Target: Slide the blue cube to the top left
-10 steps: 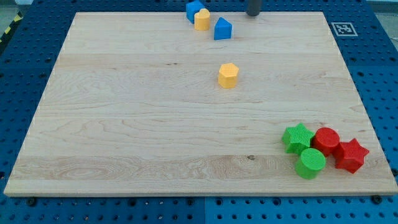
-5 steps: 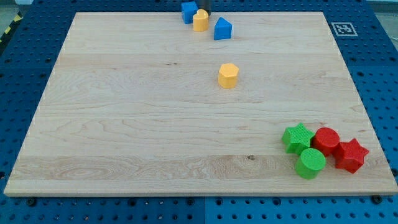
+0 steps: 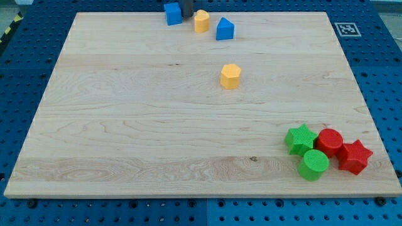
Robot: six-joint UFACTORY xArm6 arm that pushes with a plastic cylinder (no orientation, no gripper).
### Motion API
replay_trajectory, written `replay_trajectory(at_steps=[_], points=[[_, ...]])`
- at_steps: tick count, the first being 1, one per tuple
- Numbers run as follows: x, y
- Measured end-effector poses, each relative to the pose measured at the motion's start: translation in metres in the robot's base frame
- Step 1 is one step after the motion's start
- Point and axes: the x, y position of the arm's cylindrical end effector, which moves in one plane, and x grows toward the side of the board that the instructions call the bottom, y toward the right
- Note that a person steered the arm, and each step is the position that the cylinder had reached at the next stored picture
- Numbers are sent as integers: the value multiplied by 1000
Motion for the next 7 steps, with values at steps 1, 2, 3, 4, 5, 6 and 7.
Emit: replay_trajectory(at_steps=[1,2,3,4,5,6,7], points=[[0,-19],[0,-40],[0,-59],[-1,-79],[-1,-103],[-1,-126],[-1,-151]])
